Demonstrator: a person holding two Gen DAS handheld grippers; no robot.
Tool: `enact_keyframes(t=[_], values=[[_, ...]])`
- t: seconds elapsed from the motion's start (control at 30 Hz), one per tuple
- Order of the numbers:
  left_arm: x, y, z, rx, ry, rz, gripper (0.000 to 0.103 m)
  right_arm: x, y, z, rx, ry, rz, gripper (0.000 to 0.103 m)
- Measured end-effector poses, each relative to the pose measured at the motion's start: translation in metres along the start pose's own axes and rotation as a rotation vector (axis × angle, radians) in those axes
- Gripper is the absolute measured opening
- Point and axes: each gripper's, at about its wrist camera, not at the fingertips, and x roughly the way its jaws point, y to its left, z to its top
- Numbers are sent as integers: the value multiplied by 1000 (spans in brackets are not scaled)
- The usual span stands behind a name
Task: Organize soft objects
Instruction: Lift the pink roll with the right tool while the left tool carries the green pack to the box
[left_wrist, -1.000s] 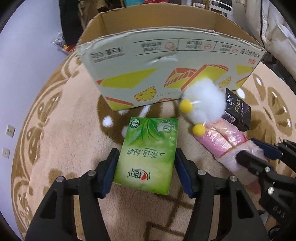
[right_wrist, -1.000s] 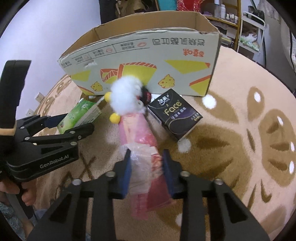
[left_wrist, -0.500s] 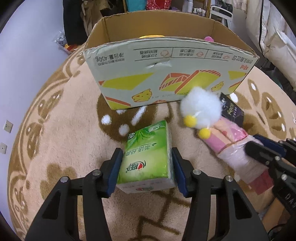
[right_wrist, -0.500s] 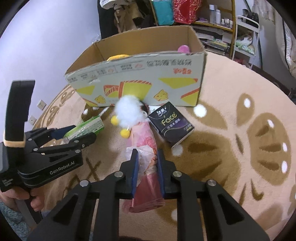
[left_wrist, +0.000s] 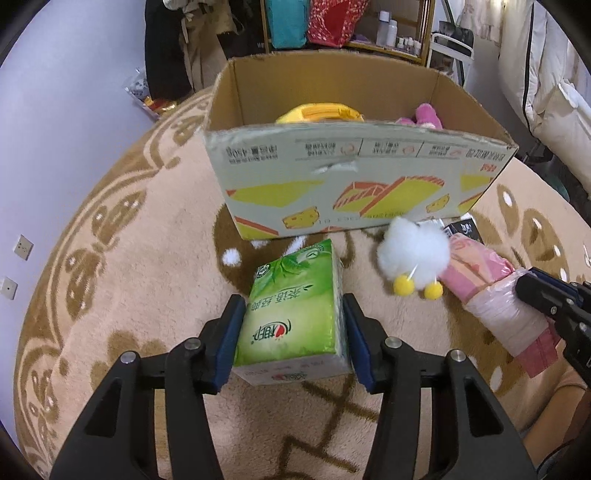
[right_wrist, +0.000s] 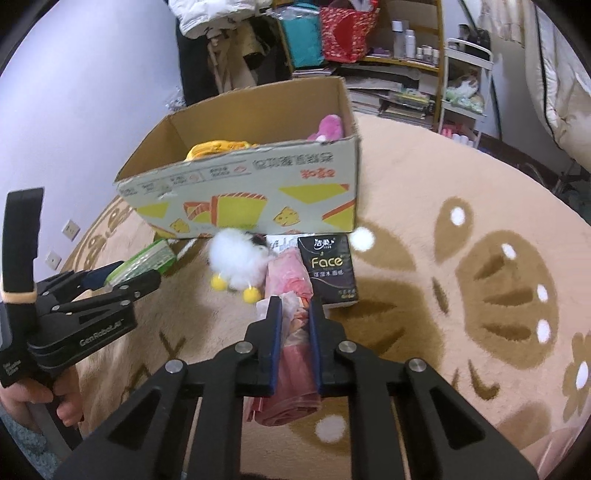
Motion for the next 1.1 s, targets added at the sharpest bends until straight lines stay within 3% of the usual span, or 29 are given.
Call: enact_keyframes(t=[0.37, 0.83, 1.1], values=[[-43, -5, 9, 57, -108, 67, 51, -38, -2, 10, 0, -88, 9, 14], [-91, 14, 29, 40, -241, 139, 51, -95, 3, 34, -8, -236, 15, 13], [-103, 20, 56, 41, -296, 156, 51, -96, 9, 61, -35, -273, 25, 13]])
